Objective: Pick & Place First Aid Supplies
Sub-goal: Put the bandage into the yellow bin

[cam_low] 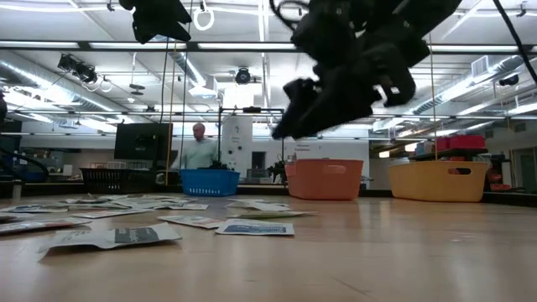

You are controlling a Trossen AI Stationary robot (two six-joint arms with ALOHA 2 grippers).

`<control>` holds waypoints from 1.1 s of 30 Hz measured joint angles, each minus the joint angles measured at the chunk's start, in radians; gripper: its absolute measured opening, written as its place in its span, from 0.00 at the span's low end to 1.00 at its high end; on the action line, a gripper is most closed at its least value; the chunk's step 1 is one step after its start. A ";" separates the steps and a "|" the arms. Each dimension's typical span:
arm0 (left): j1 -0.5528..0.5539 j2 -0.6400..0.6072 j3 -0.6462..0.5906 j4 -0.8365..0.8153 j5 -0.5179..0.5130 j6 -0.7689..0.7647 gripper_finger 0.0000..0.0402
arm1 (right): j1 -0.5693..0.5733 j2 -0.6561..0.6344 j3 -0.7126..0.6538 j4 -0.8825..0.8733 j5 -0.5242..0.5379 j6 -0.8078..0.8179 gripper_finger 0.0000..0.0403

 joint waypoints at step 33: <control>0.000 -0.001 0.000 -0.002 -0.055 -0.003 0.45 | 0.007 0.196 0.001 0.011 -0.118 -0.076 0.53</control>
